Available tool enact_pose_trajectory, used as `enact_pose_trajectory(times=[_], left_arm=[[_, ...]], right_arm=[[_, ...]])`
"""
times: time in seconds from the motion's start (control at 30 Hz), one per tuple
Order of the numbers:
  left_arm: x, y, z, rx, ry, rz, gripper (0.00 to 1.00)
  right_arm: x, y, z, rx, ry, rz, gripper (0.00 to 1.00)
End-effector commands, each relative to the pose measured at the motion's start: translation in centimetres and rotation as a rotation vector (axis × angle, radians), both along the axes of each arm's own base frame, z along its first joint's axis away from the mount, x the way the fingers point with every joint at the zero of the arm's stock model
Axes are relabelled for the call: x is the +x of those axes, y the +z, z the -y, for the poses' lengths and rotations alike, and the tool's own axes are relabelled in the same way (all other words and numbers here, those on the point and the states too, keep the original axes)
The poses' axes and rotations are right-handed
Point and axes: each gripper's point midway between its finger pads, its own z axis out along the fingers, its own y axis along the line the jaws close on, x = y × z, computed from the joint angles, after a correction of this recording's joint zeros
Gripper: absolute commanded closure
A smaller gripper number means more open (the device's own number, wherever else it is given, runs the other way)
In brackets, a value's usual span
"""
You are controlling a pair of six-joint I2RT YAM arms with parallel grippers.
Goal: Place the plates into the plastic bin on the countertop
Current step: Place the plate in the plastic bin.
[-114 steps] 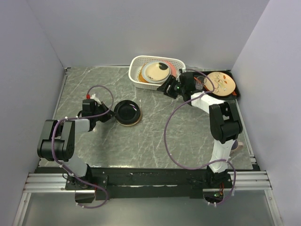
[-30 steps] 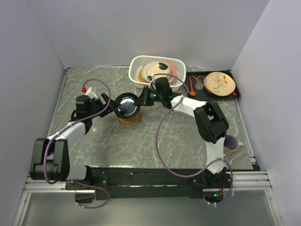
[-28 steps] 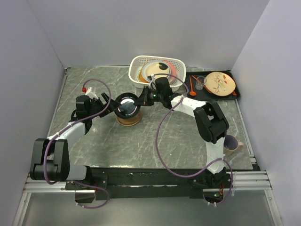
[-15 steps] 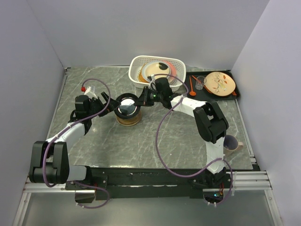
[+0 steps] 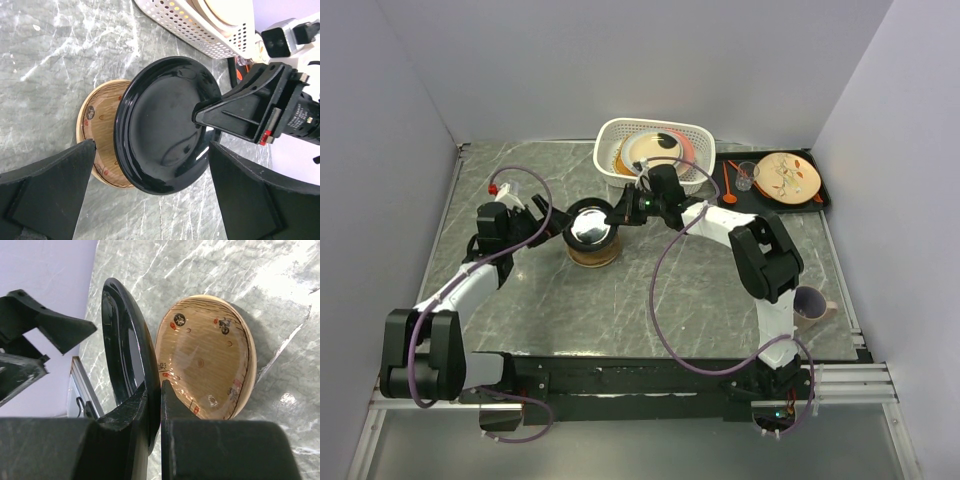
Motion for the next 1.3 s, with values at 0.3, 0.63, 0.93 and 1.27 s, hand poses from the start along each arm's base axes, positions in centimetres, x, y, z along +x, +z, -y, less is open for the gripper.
enact_pose_trajectory(times=[0.3,0.63,0.93,1.27], left_arm=[[0.2,2.1,-0.8,0.035,0.042,0.081,0.01],[0.2,1.3,-0.7,0.032,0.035,0.062,0.01],[0.3,1.0,-0.7,0.031,0.032,0.056,0.01],[0.5,0.3,-0.6,0.032,0.027,0.038,0.01]], right_arm=[[5.7,4.9,2.8,0.05,-0.091,0.113,1.0],[10.6,8.6,7.1,0.056,-0.2,0.173,1.0],[14.9,12.0,10.9,0.068,-0.299,0.224,1.0],[18.2,13.1,13.7,0.083,-0.38,0.237,1.0]])
